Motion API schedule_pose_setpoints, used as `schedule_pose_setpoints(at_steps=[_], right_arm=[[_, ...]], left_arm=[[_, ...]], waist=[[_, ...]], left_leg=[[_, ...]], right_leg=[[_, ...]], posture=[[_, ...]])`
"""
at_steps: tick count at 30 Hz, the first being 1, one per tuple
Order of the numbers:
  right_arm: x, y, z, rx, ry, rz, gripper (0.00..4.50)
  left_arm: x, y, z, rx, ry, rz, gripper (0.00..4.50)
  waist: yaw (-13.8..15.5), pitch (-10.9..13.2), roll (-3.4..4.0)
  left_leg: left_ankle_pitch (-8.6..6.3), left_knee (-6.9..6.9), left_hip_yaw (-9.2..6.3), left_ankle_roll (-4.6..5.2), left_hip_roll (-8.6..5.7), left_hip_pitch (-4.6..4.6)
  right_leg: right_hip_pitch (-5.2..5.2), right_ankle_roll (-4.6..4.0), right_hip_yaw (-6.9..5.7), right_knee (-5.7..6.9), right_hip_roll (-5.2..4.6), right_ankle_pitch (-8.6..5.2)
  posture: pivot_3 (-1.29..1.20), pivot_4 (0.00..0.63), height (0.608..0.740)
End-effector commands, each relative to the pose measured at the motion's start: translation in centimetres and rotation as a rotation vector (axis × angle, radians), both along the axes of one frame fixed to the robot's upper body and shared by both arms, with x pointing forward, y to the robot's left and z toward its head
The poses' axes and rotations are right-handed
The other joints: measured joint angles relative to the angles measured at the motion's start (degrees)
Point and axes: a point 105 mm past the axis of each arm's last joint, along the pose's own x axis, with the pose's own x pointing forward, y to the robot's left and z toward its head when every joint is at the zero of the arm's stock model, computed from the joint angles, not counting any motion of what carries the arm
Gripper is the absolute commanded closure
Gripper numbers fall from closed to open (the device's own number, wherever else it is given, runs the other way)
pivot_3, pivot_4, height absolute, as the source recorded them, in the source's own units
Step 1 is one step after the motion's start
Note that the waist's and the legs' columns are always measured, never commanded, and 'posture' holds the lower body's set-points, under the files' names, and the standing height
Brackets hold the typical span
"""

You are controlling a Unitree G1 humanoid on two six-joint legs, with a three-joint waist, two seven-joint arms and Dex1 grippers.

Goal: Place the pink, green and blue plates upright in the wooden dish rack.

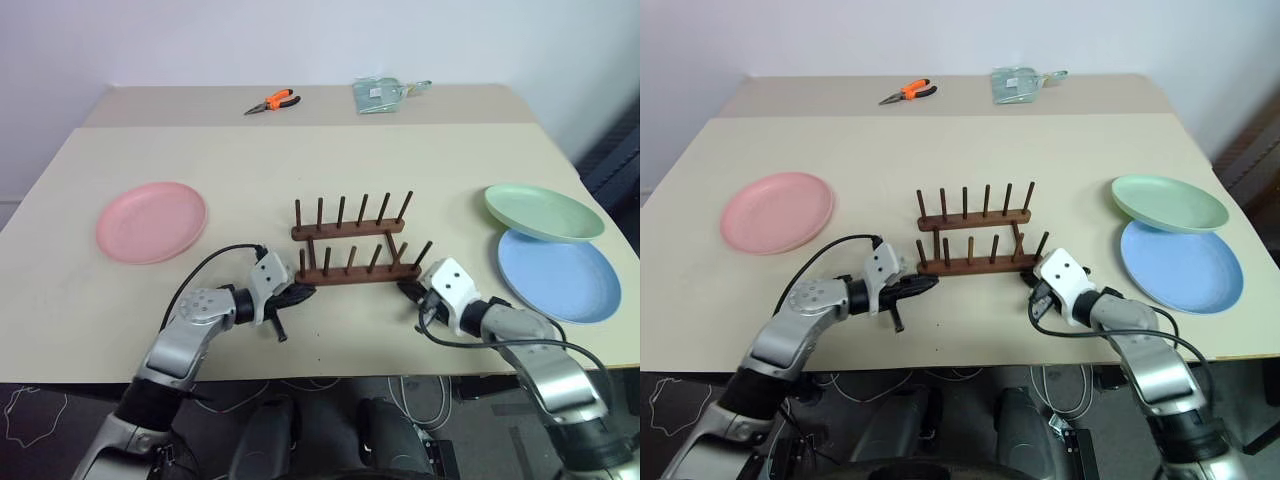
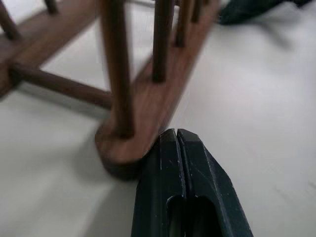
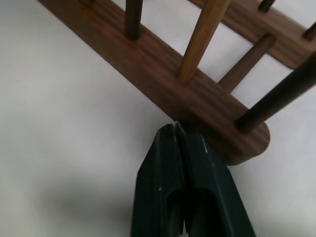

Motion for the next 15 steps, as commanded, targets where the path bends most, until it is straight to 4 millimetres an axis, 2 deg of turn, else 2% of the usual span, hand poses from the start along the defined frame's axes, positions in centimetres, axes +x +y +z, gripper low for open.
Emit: schedule_pose_setpoints(at_steps=[1, 6, 10, 12, 15], right_arm=[[2.2, -0.4, -0.1, -0.015, -0.042, -0.08, 4.5], [4.4, -0.2, 0.1, -0.026, -0.076, -0.095, 4.5], [4.6, 0.1, 0.6, -0.014, -0.079, -0.061, 4.5], [4.1, 0.4, 1.0, -0.002, -0.069, -0.016, 3.97], [2.2, 1.4, 2.6, 0.026, -0.069, 0.097, 2.75]], left_arm=[[2.8, 2.3, -1.4, 0.06, -0.003, 0.212, 4.48], [3.7, 2.6, -1.4, 0.044, -0.015, 0.262, 4.48], [3.4, 2.9, -1.3, 0.045, -0.016, 0.263, 4.48], [2.9, 3.5, -1.2, 0.048, -0.016, 0.257, 4.5], [2.9, 6.9, 0.3, 0.024, -0.032, 0.342, 3.7]], waist=[[-0.2, 0.0, -0.01], [-0.6, -0.1, -0.03], [-0.9, -0.1, -0.02], [-1.3, -0.1, -0.02], [-1.7, -0.1, -0.02]], left_leg=[[0.0, -0.01, 0.0, 0.0, 0.01, 0.09], [-0.01, -0.16, 0.0, 0.0, 0.02, 0.57], [-0.01, -0.16, -0.01, 0.0, 0.02, 0.57], [-0.01, -0.17, -0.02, 0.0, 0.02, 0.57], [-0.01, -0.27, -0.02, 0.0, 0.04, 0.58]], right_leg=[[0.07, 0.0, 0.01, 0.01, 0.01, 0.0], [0.5, 0.09, 0.0, -0.02, 0.05, -0.05], [0.51, 0.09, 0.0, 0.0, 0.04, -0.04], [0.51, 0.09, 0.0, 0.0, 0.03, -0.04], [0.46, 0.1, 0.01, 0.01, 0.02, -0.04]], posture=[[0.0, 0.15, 0.738], [0.0, 0.15, 0.738], [0.0, 0.15, 0.738], [0.0, 0.15, 0.738], [0.0, 0.15, 0.738]])
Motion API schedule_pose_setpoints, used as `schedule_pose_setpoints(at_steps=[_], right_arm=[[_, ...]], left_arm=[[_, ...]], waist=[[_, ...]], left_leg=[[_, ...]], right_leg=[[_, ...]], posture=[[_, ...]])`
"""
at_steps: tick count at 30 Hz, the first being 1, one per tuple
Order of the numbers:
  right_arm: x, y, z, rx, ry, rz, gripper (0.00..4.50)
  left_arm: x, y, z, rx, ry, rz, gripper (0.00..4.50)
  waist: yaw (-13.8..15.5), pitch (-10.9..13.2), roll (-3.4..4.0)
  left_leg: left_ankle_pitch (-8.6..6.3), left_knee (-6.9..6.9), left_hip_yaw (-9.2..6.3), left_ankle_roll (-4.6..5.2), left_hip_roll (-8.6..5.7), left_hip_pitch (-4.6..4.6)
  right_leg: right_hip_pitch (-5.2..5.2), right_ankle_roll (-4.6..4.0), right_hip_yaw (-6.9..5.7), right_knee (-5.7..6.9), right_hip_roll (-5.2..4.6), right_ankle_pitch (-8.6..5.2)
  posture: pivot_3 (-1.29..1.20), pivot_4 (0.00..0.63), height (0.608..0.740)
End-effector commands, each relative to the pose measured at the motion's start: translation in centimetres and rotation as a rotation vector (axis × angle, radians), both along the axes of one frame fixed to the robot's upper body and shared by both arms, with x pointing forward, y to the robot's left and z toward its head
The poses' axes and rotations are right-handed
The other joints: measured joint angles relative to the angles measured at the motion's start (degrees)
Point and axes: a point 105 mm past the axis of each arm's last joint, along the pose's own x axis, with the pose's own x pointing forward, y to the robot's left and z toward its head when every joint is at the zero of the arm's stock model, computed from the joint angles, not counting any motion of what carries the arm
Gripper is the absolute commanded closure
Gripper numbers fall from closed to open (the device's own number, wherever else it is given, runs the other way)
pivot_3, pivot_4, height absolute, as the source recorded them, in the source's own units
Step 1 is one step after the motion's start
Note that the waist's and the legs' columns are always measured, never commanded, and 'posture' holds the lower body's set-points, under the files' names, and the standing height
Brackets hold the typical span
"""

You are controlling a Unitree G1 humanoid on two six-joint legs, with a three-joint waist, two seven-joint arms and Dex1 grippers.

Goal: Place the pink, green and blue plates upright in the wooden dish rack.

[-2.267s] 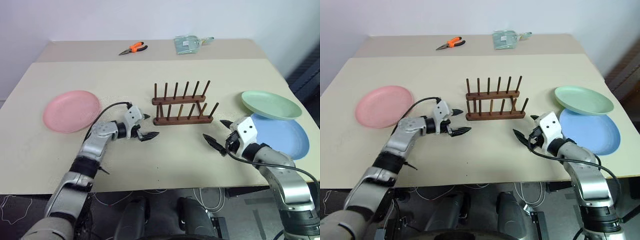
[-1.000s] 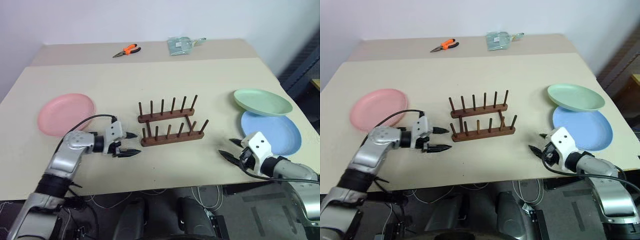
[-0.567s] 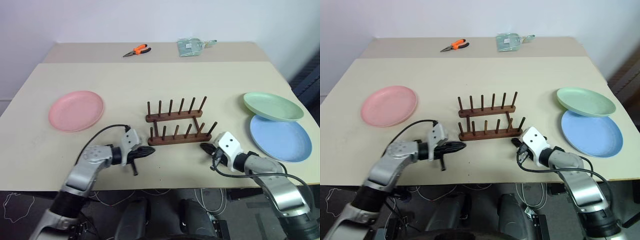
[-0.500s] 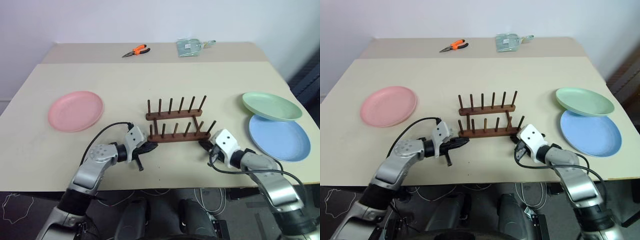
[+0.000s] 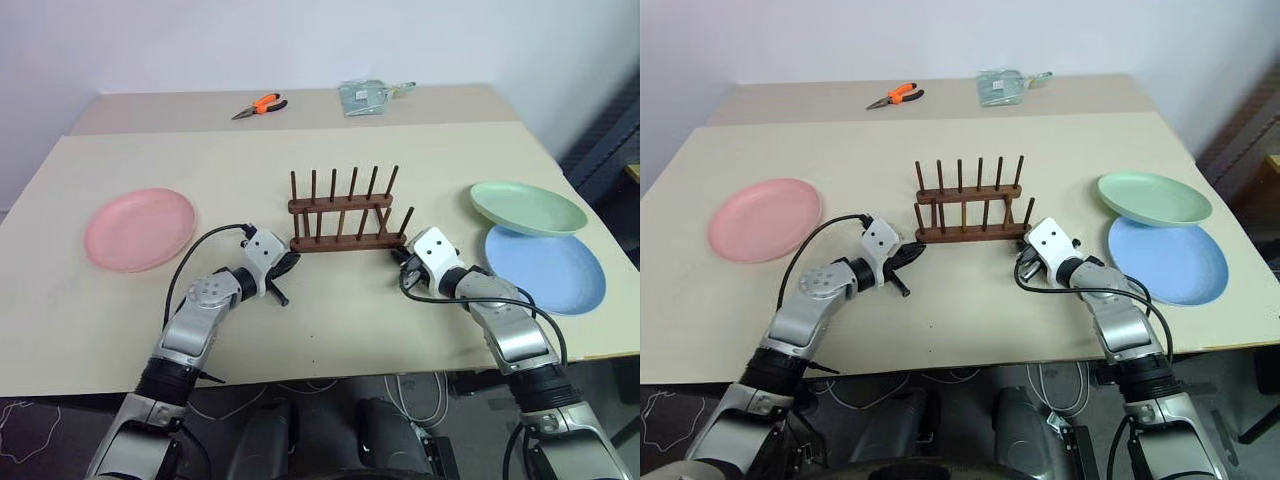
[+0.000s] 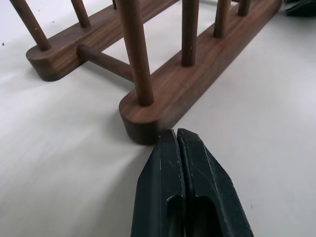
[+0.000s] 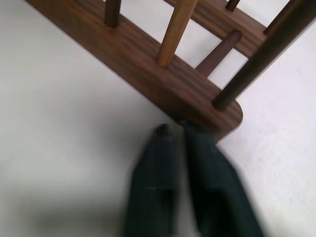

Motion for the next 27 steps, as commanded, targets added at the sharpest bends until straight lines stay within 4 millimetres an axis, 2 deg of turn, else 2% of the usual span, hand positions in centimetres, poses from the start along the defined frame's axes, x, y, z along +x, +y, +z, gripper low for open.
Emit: schedule_pose_setpoints(at_steps=[1, 5, 6, 9, 10, 12, 15, 17, 20, 22, 25, 27], right_arm=[[-2.1, 1.7, 2.7, 0.051, -0.027, 0.143, 2.13], [-3.5, 3.4, 4.8, 0.067, -0.069, 0.237, 0.1], [-3.7, 3.7, 5.0, 0.067, -0.071, 0.256, 0.09], [-3.6, 4.4, 5.0, 0.073, -0.067, 0.281, 0.09], [-3.4, 4.4, 4.8, 0.07, -0.063, 0.282, 0.09], [-3.3, 4.7, 4.4, 0.056, -0.058, 0.293, 0.09], [-3.2, 5.1, 4.3, 0.058, -0.058, 0.313, 0.09], [-3.1, 5.4, 4.5, 0.066, -0.063, 0.325, 0.09], [-3.0, 5.4, 4.7, 0.068, -0.066, 0.327, 0.09], [-3.0, 5.3, 4.6, 0.061, -0.069, 0.329, 0.09], [-3.0, 5.3, 4.7, 0.057, -0.078, 0.329, 0.09], [-2.9, 5.2, 5.0, 0.057, -0.088, 0.325, 0.09]], left_arm=[[0.3, 5.9, 1.2, -0.021, 0.004, 0.182, 3.17], [2.3, 13.2, 6.4, -0.143, -0.161, 0.559, 1.1], [2.6, 15.4, 7.7, -0.176, -0.201, 0.691, 0.66], [2.2, 21.2, 10.2, -0.277, -0.285, 1.047, 0.66], [1.7, 22.9, 10.7, -0.33, -0.295, 1.157, 0.66], [0.7, 25.0, 10.4, -0.432, -0.265, 1.311, 0.66], [-0.2, 25.9, 8.7, -0.562, -0.141, 1.418, 0.66], [-1.3, 26.2, 6.7, -0.638, -0.029, 1.48, 0.66], [-2.1, 25.8, 5.0, -0.734, 0.083, 1.504, 0.66], [-2.1, 24.9, 3.8, -0.794, 0.169, 1.479, 0.66], [-2.0, 24.1, 3.2, -0.867, 0.217, 1.461, 1.56], [-1.9, 23.8, 3.2, -0.912, 0.228, 1.462, 2.55]], waist=[[-0.2, 0.0, 0.01], [0.0, 0.1, -0.03], [0.2, 0.2, -0.08], [0.6, 0.2, -0.21], [0.6, 0.2, -0.21], [0.6, 0.2, -0.23], [0.5, 0.2, -0.24], [0.5, 0.2, -0.27], [0.3, 0.3, -0.45], [0.4, 0.3, -0.57], [0.5, 0.3, -0.55], [0.6, 0.3, -0.55]], left_leg=[[-0.01, -0.03, -0.01, 0.0, 0.04, 0.0], [-0.01, -0.02, -0.05, -0.01, 0.13, -0.07], [-0.01, 0.02, -0.09, -0.01, 0.13, -0.08], [-0.01, 0.06, -0.17, -0.02, 0.01, -0.12], [-0.02, 0.06, -0.17, -0.02, -0.06, -0.11], [-0.08, 0.05, -0.16, 0.04, -0.14, -0.13], [-0.14, 0.04, -0.16, 0.0, -0.16, -0.13], [-0.14, 0.06, -0.18, 0.0, -0.15, -0.13], [-0.14, 0.09, -0.19, -0.02, -0.15, -0.13], [-0.14, 0.09, -0.22, -0.03, -0.13, -0.13], [-0.16, 0.07, -0.22, -0.07, -0.14, -0.12], [-0.17, 0.08, -0.23, -0.08, -0.14, -0.12]], right_leg=[[-0.01, 0.0, 0.0, 0.0, 0.02, 0.0], [-0.19, 0.0, 0.0, 0.1, 0.03, 0.0], [-0.17, 0.01, -0.03, 0.1, 0.02, 0.0], [-0.08, 0.16, -0.17, 0.02, -0.02, 0.0], [-0.05, 0.3, -0.18, 0.0, -0.07, 0.06], [-0.03, 0.35, -0.18, -0.06, -0.12, 0.05], [-0.04, 0.39, -0.17, -0.03, -0.12, 0.03], [-0.03, 0.39, -0.19, 0.0, -0.11, 0.03], [-0.03, 0.39, -0.19, 0.02, -0.1, 0.03], [-0.04, 0.39, -0.21, 0.04, -0.08, 0.03], [-0.02, 0.38, -0.21, 0.02, -0.1, 0.02], [-0.01, 0.37, -0.21, 0.01, -0.1, 0.03]], posture=[[0.0, 0.15, 0.738], [0.0, 0.15, 0.738], [0.0, 0.15, 0.738], [0.0, 0.15, 0.738], [0.0, 0.15, 0.738], [0.0, 0.15, 0.738], [0.0, 0.15, 0.738], [0.0, 0.15, 0.738], [0.0, 0.15, 0.738], [0.0, 0.15, 0.738], [0.0, 0.15, 0.738], [0.0, 0.15, 0.738]])
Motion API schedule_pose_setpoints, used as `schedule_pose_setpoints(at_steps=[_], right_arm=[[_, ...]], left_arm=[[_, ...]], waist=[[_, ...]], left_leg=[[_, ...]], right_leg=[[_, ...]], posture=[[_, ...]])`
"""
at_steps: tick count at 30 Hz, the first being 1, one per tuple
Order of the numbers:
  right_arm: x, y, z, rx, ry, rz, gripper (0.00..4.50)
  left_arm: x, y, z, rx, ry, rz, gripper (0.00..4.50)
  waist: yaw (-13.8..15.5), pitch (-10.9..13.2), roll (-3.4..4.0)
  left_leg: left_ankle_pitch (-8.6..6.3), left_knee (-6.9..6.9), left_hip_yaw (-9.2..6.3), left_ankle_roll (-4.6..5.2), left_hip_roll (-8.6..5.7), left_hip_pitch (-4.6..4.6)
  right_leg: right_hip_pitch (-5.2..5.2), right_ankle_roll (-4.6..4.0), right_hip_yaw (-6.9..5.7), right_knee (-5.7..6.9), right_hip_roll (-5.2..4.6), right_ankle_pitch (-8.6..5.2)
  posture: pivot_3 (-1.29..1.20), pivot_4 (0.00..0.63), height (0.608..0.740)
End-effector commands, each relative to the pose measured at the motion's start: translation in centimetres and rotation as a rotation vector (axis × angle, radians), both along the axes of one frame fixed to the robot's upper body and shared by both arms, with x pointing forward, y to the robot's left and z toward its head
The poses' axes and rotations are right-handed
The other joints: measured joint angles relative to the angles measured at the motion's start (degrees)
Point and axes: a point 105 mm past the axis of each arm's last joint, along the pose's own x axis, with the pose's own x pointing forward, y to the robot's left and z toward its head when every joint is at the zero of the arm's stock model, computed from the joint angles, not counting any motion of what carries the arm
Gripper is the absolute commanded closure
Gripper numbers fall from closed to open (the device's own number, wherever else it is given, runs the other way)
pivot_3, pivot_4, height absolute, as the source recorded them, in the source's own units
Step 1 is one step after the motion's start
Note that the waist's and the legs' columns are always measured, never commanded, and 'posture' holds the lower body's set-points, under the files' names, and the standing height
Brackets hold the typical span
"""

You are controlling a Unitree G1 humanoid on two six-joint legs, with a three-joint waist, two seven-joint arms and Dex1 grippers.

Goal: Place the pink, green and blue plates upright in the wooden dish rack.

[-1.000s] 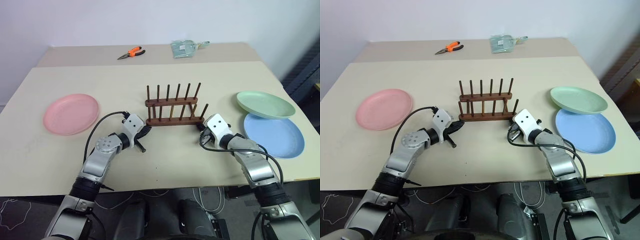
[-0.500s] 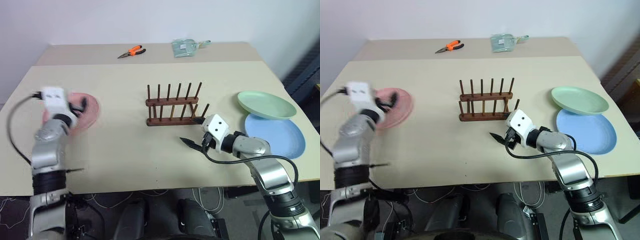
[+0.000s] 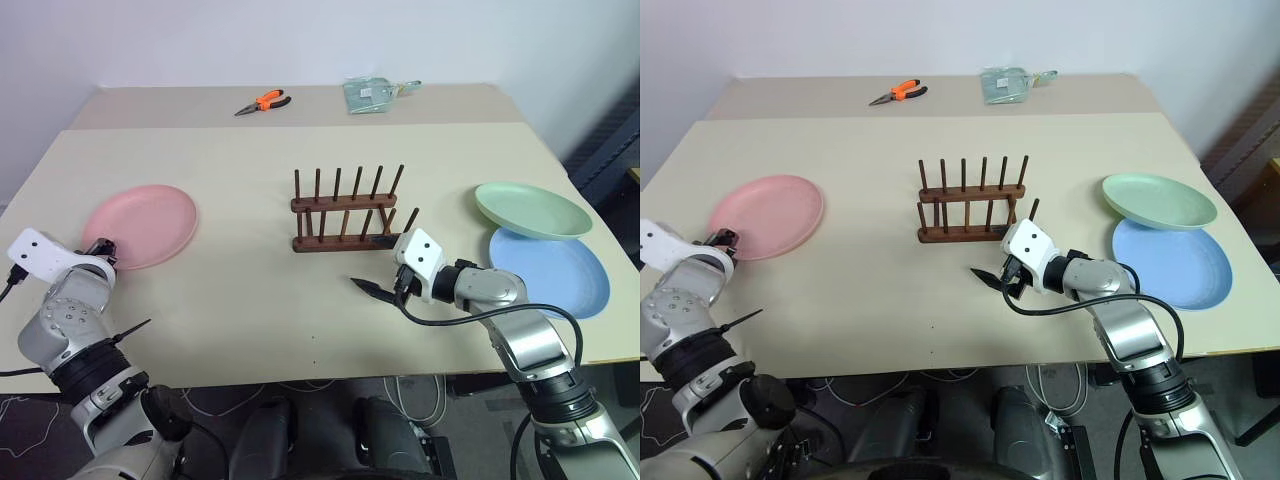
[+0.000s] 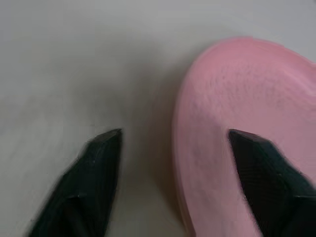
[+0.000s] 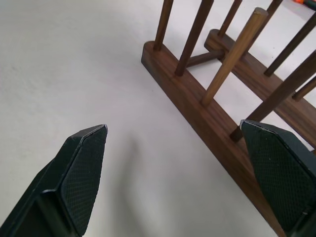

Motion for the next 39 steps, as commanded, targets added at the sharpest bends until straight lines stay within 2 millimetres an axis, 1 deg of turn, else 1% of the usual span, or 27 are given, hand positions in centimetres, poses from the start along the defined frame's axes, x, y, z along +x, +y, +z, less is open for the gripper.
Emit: schedule_pose_setpoints(at_steps=[1, 3, 4, 6, 7, 8, 10, 12, 13, 15, 17, 19, 21, 22, 24, 26, 27, 28, 30, 31, 32, 34, 35, 36, 37, 38, 39], right_arm=[[0.1, 0.1, 1.4, 0.014, -0.057, 0.005, 0.09], [0.1, -0.1, 1.6, 0.017, -0.052, 0.001, 0.09], [0.1, -0.3, 1.7, 0.02, -0.045, -0.004, 0.05], [0.1, -0.4, 2.3, 0.018, -0.051, -0.002, 0.05], [0.1, -0.4, 2.8, 0.012, -0.075, 0.0, 0.05], [0.2, -0.3, 3.8, 0.013, -0.117, 0.006, 0.05], [0.1, 0.4, 6.0, 0.037, -0.2, 0.025, 0.05], [0.2, 1.3, 8.4, 0.059, -0.306, 0.049, 0.05], [0.2, 2.0, 9.6, 0.055, -0.362, 0.068, 0.05], [0.3, 3.2, 11.3, 0.024, -0.454, 0.102, 0.05], [0.5, 4.4, 12.4, -0.03, -0.547, 0.128, 0.05], [1.0, 5.5, 13.0, -0.102, -0.637, 0.135, 0.05], [1.9, 6.1, 13.3, -0.192, -0.724, 0.122, 0.05], [2.2, 6.3, 13.3, -0.224, -0.753, 0.116, 0.05], [3.7, 6.2, 13.4, -0.302, -0.823, 0.062, 0.05], [4.6, 6.1, 13.2, -0.34, -0.856, 0.03, 0.05], [4.9, 5.9, 12.7, -0.374, -0.867, 0.028, 0.3], [5.3, 5.4, 12.1, -0.416, -0.885, 0.003, 0.58], [5.8, 4.7, 11.4, -0.474, -0.918, -0.03, 1.37], [5.8, 4.5, 11.3, -0.488, -0.932, -0.04, 1.86], [5.8, 4.5, 11.0, -0.501, -0.938, -0.036, 2.46], [5.7, 4.5, 10.5, -0.517, -0.947, -0.025, 3.45], [5.6, 4.6, 10.4, -0.527, -0.956, -0.021, 4.07], [5.6, 4.5, 10.3, -0.539, -0.969, -0.02, 4.45], [5.5, 4.5, 10.2, -0.55, -0.981, -0.021, 4.5], [5.5, 4.3, 10.1, -0.564, -0.993, -0.025, 4.5], [5.6, 4.2, 10.1, -0.575, -1.001, -0.029, 4.5]], left_arm=[[0.4, -0.8, 0.3, -0.063, -0.04, -0.012, 3.02], [0.7, -1.0, 0.7, -0.053, -0.05, -0.03, 4.12], [1.0, -1.2, 1.4, -0.033, -0.079, -0.052, 4.48], [1.8, -1.7, 3.4, 0.023, -0.168, -0.097, 4.48], [2.4, -2.3, 5.0, 0.061, -0.238, -0.13, 4.48], [3.0, -3.1, 6.9, 0.105, -0.314, -0.172, 4.48], [3.8, -5.0, 9.8, 0.179, -0.413, -0.252, 4.48], [4.8, -7.8, 12.7, 0.261, -0.496, -0.357, 4.48], [5.3, -9.6, 14.2, 0.305, -0.536, -0.416, 4.48], [6.0, -13.1, 16.6, 0.377, -0.6, -0.527, 4.48], [6.4, -16.6, 18.5, 0.435, -0.652, -0.622, 4.48], [6.7, -19.3, 19.7, 0.463, -0.685, -0.685, 4.48], [6.7, -21.4, 20.4, 0.476, -0.702, -0.732, 4.48], [6.7, -22.1, 20.6, 0.478, -0.706, -0.746, 4.48], [6.5, -23.5, 20.6, 0.463, -0.708, -0.782, 4.48], [6.3, -24.4, 20.6, 0.445, -0.715, -0.805, 4.48], [6.2, -24.9, 20.4, 0.439, -0.717, -0.818, 4.5], [6.1, -25.3, 19.8, 0.414, -0.704, -0.831, 4.5], [6.0, -25.8, 19.0, 0.385, -0.681, -0.851, 4.5], [5.9, -25.9, 18.8, 0.38, -0.673, -0.857, 4.5], [5.8, -26.1, 18.5, 0.374, -0.663, -0.867, 4.5], [5.7, -26.3, 18.0, 0.361, -0.648, -0.883, 4.5], [5.6, -26.5, 17.8, 0.356, -0.645, -0.897, 4.5], [5.6, -26.6, 17.7, 0.344, -0.645, -0.904, 4.5], [5.6, -26.6, 17.7, 0.326, -0.648, -0.905, 3.79], [5.6, -26.4, 18.1, 0.283, -0.673, -0.89, 3.45], [5.6, -26.0, 18.6, 0.242, -0.703, -0.867, 2.94]], waist=[[0.1, 0.0, 0.0], [0.2, 0.0, -0.01], [0.3, 0.0, -0.01], [0.6, 0.0, -0.03], [0.7, 0.0, -0.05], [0.8, 0.1, -0.09], [1.0, 0.2, -0.25], [1.1, 0.2, -0.3], [1.1, 0.2, -0.3], [1.1, 0.2, -0.3], [1.0, 0.2, -0.3], [1.0, 0.2, -0.29], [0.7, 0.2, -0.29], [0.6, 0.2, -0.28], [0.4, 0.2, -0.27], [0.3, 0.2, -0.27], [0.3, 0.2, -0.27], [0.3, 0.2, -0.28], [0.3, 0.2, -0.28], [0.3, 0.2, -0.28], [0.3, 0.2, -0.27], [0.2, 0.2, -0.27], [0.0, 0.3, -0.27], [-0.1, 0.3, -0.27], [-0.2, 0.3, -0.24], [-0.2, 0.3, -0.25], [-0.2, 0.3, -0.25]], left_leg=[[-0.02, 0.0, 0.0, -0.03, 0.0, 0.0], [-0.02, 0.0, 0.0, -0.03, 0.0, 0.0], [-0.02, 0.0, 0.01, -0.03, -0.01, 0.0], [-0.02, 0.0, 0.01, -0.03, -0.01, 0.0], [-0.02, 0.0, 0.01, -0.04, 0.0, 0.0], [-0.03, -0.01, 0.01, -0.06, -0.01, -0.01], [-0.05, 0.0, 0.02, -0.1, 0.0, -0.04], [-0.06, 0.0, 0.02, -0.15, 0.01, -0.1], [-0.06, 0.0, 0.02, -0.16, 0.0, -0.11], [-0.06, -0.02, 0.02, -0.16, -0.01, -0.14], [-0.05, -0.03, 0.03, -0.14, -0.03, -0.15], [-0.01, -0.06, 0.04, -0.07, -0.03, -0.14], [0.01, -0.07, 0.04, -0.05, -0.02, -0.14], [0.01, -0.07, 0.06, -0.05, -0.02, -0.14], [0.03, -0.07, 0.06, -0.06, -0.01, -0.14], [0.04, -0.07, 0.06, -0.07, -0.01, -0.14], [0.05, -0.07, 0.06, -0.08, -0.01, -0.14], [0.05, -0.07, 0.06, -0.07, -0.01, -0.15], [0.05, -0.08, 0.06, -0.07, -0.02, -0.16], [0.05, -0.08, 0.06, -0.07, -0.02, -0.17], [0.05, -0.07, 0.06, -0.07, -0.02, -0.17], [0.06, -0.07, 0.06, -0.07, -0.02, -0.18], [0.06, -0.06, 0.06, -0.07, -0.02, -0.17], [0.06, -0.06, 0.05, -0.07, -0.02, -0.17], [0.06, -0.06, 0.03, -0.08, -0.02, -0.17], [0.07, -0.06, 0.04, -0.09, -0.02, -0.17], [0.08, -0.05, 0.04, -0.1, -0.02, -0.17]], right_leg=[[0.0, 0.0, 0.0, 0.0, 0.0, 0.0], [0.0, -0.01, 0.0, -0.01, 0.0, 0.0], [0.01, -0.01, 0.0, -0.02, 0.0, 0.0], [0.01, -0.02, 0.0, -0.02, 0.0, 0.0], [0.0, -0.02, 0.0, -0.04, 0.0, 0.0], [0.0, -0.06, 0.0, -0.06, 0.0, -0.02], [-0.03, -0.2, 0.0, -0.07, -0.01, -0.09], [-0.07, -0.23, 0.0, -0.08, 0.0, -0.08], [-0.08, -0.23, 0.0, -0.09, -0.01, -0.08], [-0.09, -0.21, 0.0, -0.14, -0.01, -0.07], [-0.08, -0.12, 0.0, -0.17, 0.0, -0.02], [-0.1, -0.05, 0.0, -0.18, 0.02, 0.01], [-0.12, -0.05, 0.01, -0.17, 0.04, 0.01], [-0.13, -0.05, 0.01, -0.16, 0.04, 0.01], [-0.14, -0.05, 0.01, -0.14, 0.06, 0.01], [-0.15, -0.05, 0.02, -0.11, 0.06, 0.01], [-0.15, -0.05, 0.02, -0.11, 0.07, 0.01], [-0.15, -0.05, 0.02, -0.11, 0.07, 0.01], [-0.15, -0.04, 0.02, -0.14, 0.07, 0.01], [-0.15, -0.04, 0.02, -0.15, 0.06, 0.01], [-0.15, -0.04, 0.02, -0.15, 0.06, 0.0], [-0.15, -0.04, 0.02, -0.14, 0.07, 0.01], [-0.15, -0.04, 0.02, -0.13, 0.08, 0.01], [-0.15, -0.04, 0.02, -0.12, 0.08, 0.01], [-0.15, -0.04, 0.01, -0.12, 0.1, 0.0], [-0.15, -0.04, 0.01, -0.11, 0.09, 0.01], [-0.15, -0.04, 0.02, -0.11, 0.1, 0.01]], posture=[[0.0, 0.15, 0.738], [0.0, 0.15, 0.738], [0.0, 0.15, 0.738], [0.0, 0.15, 0.738], [0.0, 0.15, 0.738], [0.0, 0.15, 0.738], [0.0, 0.15, 0.738], [0.0, 0.15, 0.738], [0.0, 0.15, 0.738], [0.0, 0.15, 0.738], [0.0, 0.15, 0.738], [0.0, 0.15, 0.738], [0.0, 0.15, 0.738], [0.0, 0.15, 0.738], [0.0, 0.15, 0.738], [0.0, 0.15, 0.738], [0.0, 0.15, 0.738], [0.0, 0.15, 0.738], [0.0, 0.15, 0.738], [0.0, 0.15, 0.738], [0.0, 0.15, 0.738], [0.0, 0.15, 0.738], [0.0, 0.15, 0.738], [0.0, 0.15, 0.738], [0.0, 0.15, 0.738], [0.0, 0.15, 0.738], [0.0, 0.15, 0.738]])
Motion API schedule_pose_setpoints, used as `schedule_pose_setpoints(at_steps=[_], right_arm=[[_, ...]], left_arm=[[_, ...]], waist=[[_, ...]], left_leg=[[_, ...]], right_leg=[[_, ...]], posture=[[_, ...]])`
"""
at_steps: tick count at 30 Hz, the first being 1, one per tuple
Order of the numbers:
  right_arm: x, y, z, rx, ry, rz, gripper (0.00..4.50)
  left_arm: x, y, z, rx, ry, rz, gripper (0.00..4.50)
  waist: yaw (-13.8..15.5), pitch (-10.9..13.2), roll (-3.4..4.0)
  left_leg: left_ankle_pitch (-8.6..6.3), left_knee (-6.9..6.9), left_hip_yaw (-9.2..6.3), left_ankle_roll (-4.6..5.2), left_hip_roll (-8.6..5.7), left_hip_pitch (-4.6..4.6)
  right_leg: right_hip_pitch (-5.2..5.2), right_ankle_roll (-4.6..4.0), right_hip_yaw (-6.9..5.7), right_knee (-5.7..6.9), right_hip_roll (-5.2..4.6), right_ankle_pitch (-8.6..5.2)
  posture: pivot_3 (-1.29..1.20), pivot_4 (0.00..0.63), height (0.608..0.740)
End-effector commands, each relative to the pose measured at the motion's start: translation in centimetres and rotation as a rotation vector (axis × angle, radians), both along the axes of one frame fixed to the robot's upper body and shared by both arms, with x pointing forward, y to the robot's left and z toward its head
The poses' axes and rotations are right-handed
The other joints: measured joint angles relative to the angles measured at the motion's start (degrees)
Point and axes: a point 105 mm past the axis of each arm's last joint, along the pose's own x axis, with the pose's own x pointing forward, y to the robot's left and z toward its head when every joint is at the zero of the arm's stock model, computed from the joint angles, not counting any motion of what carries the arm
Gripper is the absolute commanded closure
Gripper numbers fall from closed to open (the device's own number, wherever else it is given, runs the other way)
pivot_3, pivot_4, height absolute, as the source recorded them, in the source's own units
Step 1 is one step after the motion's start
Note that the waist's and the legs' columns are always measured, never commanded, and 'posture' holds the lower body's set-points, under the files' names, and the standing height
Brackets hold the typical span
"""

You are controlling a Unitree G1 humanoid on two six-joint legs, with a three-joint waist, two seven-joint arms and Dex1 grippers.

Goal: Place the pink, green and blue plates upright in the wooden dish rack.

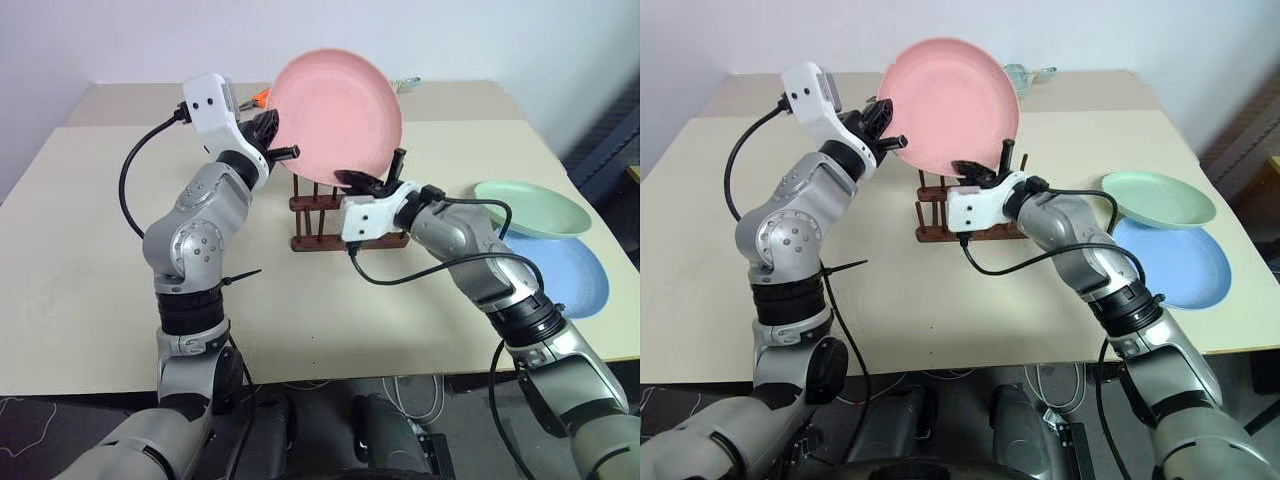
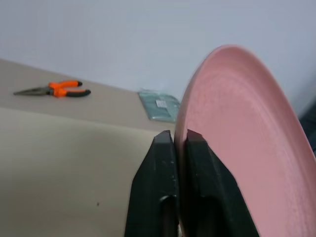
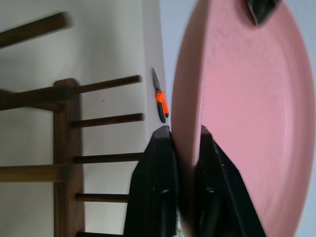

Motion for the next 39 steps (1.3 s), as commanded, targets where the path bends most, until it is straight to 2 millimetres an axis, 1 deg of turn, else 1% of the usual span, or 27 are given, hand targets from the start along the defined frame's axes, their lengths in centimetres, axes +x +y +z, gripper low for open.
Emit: schedule_pose_setpoints(at_steps=[1, 2, 4, 5, 6, 7, 8, 9, 11, 13, 14, 15, 17, 18, 19, 20, 21, 22, 24, 25, 27, 30, 34, 39], right_arm=[[0.1, -0.8, 1.4, -0.003, -0.079, -0.032, 4.5], [0.2, -1.2, 1.5, -0.005, -0.088, -0.044, 4.5], [0.3, -2.3, 2.1, 0.015, -0.105, -0.078, 4.5], [0.3, -3.2, 2.6, 0.048, -0.111, -0.1, 4.5], [0.2, -3.9, 3.2, 0.085, -0.112, -0.116, 4.5], [0.1, -4.4, 3.5, 0.108, -0.113, -0.125, 4.5], [-0.2, -5.1, 4.1, 0.196, -0.093, -0.13, 4.5], [-0.7, -5.6, 4.7, 0.284, -0.07, -0.125, 4.5], [-1.9, -6.3, 5.6, 0.489, 0.019, -0.077, 4.5], [-3.2, -6.3, 6.3, 0.681, 0.142, -0.001, 4.5], [-3.9, -6.3, 6.6, 0.784, 0.217, 0.038, 4.5], [-4.3, -6.3, 6.7, 0.847, 0.27, 0.064, 4.5], [-5.5, -6.2, 7.2, 1.007, 0.381, 0.139, 4.5], [-5.8, -6.2, 7.5, 1.062, 0.416, 0.16, 4.5], [-6.3, -6.2, 7.5, 1.144, 0.477, 0.193, 4.5], [-6.5, -6.2, 7.4, 1.204, 0.527, 0.212, 4.5], [-6.7, -6.2, 7.2, 1.26, 0.577, 0.226, 4.5], [-6.7, -6.2, 6.9, 1.301, 0.613, 0.226, 4.5], [-6.7, -6.3, 6.5, 1.34, 0.652, 0.211, 4.5], [-6.7, -6.4, 6.2, 1.356, 0.668, 0.205, 4.5], [-6.6, -6.5, 5.8, 1.392, 0.703, 0.199, 4.5], [-6.5, -6.8, 5.2, 1.432, 0.742, 0.19, 4.5], [-5.8, -7.5, 4.2, 1.459, 0.78, 0.143, 4.5], [-4.9, -7.8, 2.7, 1.475, 0.861, 0.102, 4.5]], left_arm=[[-1.0, 0.3, 3.3, -0.147, -0.106, -0.023, 2.56], [-0.8, 1.3, 3.9, -0.177, -0.131, 0.018, 2.01], [-0.5, 3.6, 4.9, -0.18, -0.184, 0.111, 2.01], [-0.5, 5.0, 5.4, -0.139, -0.224, 0.172, 2.01], [-0.6, 6.3, 5.7, -0.067, -0.266, 0.231, 2.01], [-0.7, 7.0, 5.9, -0.014, -0.295, 0.266, 2.01], [-0.8, 7.8, 5.7, 0.126, -0.335, 0.308, 2.01], [-0.9, 8.5, 5.1, 0.229, -0.358, 0.328, 2.01], [-1.1, 9.8, 2.9, 0.421, -0.363, 0.334, 2.01], [-1.6, 10.5, 0.6, 0.512, -0.349, 0.287, 2.01], [-1.9, 10.5, -0.6, 0.558, -0.345, 0.251, 2.01], [-2.2, 10.5, -1.3, 0.59, -0.345, 0.227, 2.01], [-3.4, 9.4, -3.9, 0.629, -0.326, 0.075, 2.01], [-4.0, 8.9, -4.8, 0.637, -0.323, 0.014, 2.01], [-5.1, 7.7, -6.4, 0.603, -0.279, -0.117, 2.01], [-6.3, 6.5, -7.9, 0.606, -0.247, -0.229, 2.01], [-7.4, 5.5, -9.2, 0.574, -0.196, -0.326, 2.01], [-8.4, 4.5, -10.1, 0.558, -0.168, -0.409, 2.01], [-9.4, 3.4, -10.7, 0.544, -0.143, -0.485, 2.01], [-9.8, 2.9, -10.9, 0.545, -0.135, -0.513, 2.01], [-10.3, 2.0, -11.3, 0.555, -0.125, -0.562, 2.01], [-11.0, 0.6, -11.8, 0.58, -0.13, -0.623, 2.01], [-11.7, -1.2, -11.7, 0.577, -0.161, -0.685, 2.01], [-11.8, -2.1, -11.7, 0.573, -0.176, -0.699, 2.01]], waist=[[0.0, 0.0, -0.02], [0.0, 0.0, -0.04], [0.0, 0.0, -0.03], [-0.1, 0.0, -0.02], [-0.1, 0.1, -0.01], [-0.2, 0.1, 0.01], [-0.3, 0.1, 0.03], [-0.2, 0.1, 0.05], [-0.2, 0.1, 0.06], [-0.1, 0.1, 0.09], [0.0, 0.1, 0.09], [0.0, 0.1, 0.1], [0.1, 0.1, 0.1], [-0.1, 0.1, 0.1], [-0.1, 0.1, 0.13], [-0.1, 0.1, 0.15], [-0.2, 0.1, 0.16], [-0.2, 0.1, 0.17], [-0.1, 0.1, 0.21], [-0.1, 0.1, 0.22], [-0.1, 0.1, 0.31], [-0.1, 0.1, 0.5], [-0.1, 0.1, 0.51], [-0.1, 0.1, 0.51]], left_leg=[[0.0, 0.01, -0.01, 0.0, 0.0, 0.0], [0.0, 0.01, -0.01, 0.0, 0.0, 0.0], [0.0, 0.01, -0.02, -0.01, 0.0, 0.0], [0.01, 0.0, -0.02, -0.01, 0.0, 0.0], [0.01, 0.0, -0.01, -0.02, 0.0, 0.01], [0.01, -0.03, 0.0, -0.03, 0.0, 0.01], [0.02, -0.03, 0.0, -0.04, 0.0, 0.01], [0.02, -0.08, 0.01, -0.04, 0.0, 0.02], [0.02, -0.15, 0.02, -0.04, 0.04, 0.04], [0.02, -0.16, 0.01, -0.03, 0.07, 0.05], [0.01, -0.15, 0.0, -0.03, 0.08, 0.05], [0.01, -0.11, -0.02, -0.03, 0.09, 0.05], [-0.01, -0.11, -0.05, -0.02, 0.1, 0.04], [-0.02, -0.11, -0.05, -0.02, 0.1, 0.04], [-0.06, -0.14, -0.05, -0.04, 0.12, 0.04], [-0.11, -0.2, -0.03, -0.12, 0.12, 0.01], [-0.13, -0.24, -0.03, -0.15, 0.12, 0.01], [-0.15, -0.28, -0.02, -0.17, 0.12, -0.04], [-0.15, -0.33, -0.01, -0.18, 0.12, -0.25], [-0.13, -0.31, -0.01, -0.18, 0.12, -0.52], [-0.07, -0.25, -0.01, -0.19, 0.12, -0.76], [0.01, -0.24, 0.03, -0.06, 0.12, -0.76], [0.03, -0.22, 0.05, -0.03, 0.12, -0.76], [0.03, -0.14, 0.05, -0.01, 0.13, -0.76]], right_leg=[[0.01, 0.0, 0.0, 0.0, 0.0, 0.0], [0.01, 0.0, 0.0, 0.0, -0.01, 0.0], [0.01, 0.0, 0.0, -0.01, 0.0, 0.0], [0.0, 0.0, 0.0, -0.01, 0.0, 0.0], [0.01, 0.0, 0.0, 0.0, 0.01, 0.0], [0.0, -0.01, 0.0, 0.0, 0.02, 0.0], [0.0, -0.01, 0.0, 0.0, 0.04, 0.0], [-0.01, -0.01, 0.01, 0.0, 0.04, 0.0], [0.0, -0.01, 0.02, -0.02, 0.05, -0.01], [0.01, -0.01, 0.02, -0.02, 0.04, -0.01], [0.02, -0.02, 0.02, -0.03, 0.03, 0.0], [0.04, -0.02, 0.01, -0.03, 0.0, 0.0], [0.03, -0.21, 0.01, -0.03, -0.08, -0.09], [0.02, -0.23, 0.02, -0.03, -0.17, -0.09], [-0.02, -0.26, 0.04, -0.05, -0.29, -0.09], [-0.06, -0.28, 0.12, -0.05, -0.35, -0.09], [-0.09, -0.31, 0.15, -0.06, -0.38, -0.11], [-0.18, -0.55, 0.17, -0.06, -0.41, -0.24], [-0.43, -0.6, 0.18, -0.02, -0.43, -0.26], [-0.73, -0.67, 0.17, 0.04, -0.43, -0.22], [-0.99, -0.72, 0.17, 0.1, -0.41, -0.18], [-0.98, -0.72, 0.18, 0.08, -0.39, -0.18], [-0.98, -0.71, 0.18, 0.08, -0.34, -0.18], [-0.93, -0.71, 0.16, 0.09, -0.31, -0.18]], posture=[[0.0, 0.15, 0.738], [0.0, 0.15, 0.738], [0.0, 0.15, 0.738], [0.0, 0.15, 0.738], [0.0, 0.15, 0.738], [0.0, 0.15, 0.738], [0.0, 0.15, 0.738], [0.0, 0.15, 0.738], [0.0, 0.15, 0.738], [0.0, 0.15, 0.738], [0.0, 0.15, 0.738], [0.0, 0.15, 0.738], [0.0, 0.15, 0.738], [0.0, 0.15, 0.738], [0.0, 0.15, 0.738], [0.0, 0.15, 0.738], [0.0, 0.15, 0.738], [0.0, 0.15, 0.738], [0.0, 0.15, 0.738], [0.0, 0.15, 0.738], [0.0, 0.15, 0.738], [0.0, 0.15, 0.738], [0.0, 0.15, 0.738], [0.0, 0.15, 0.738]])
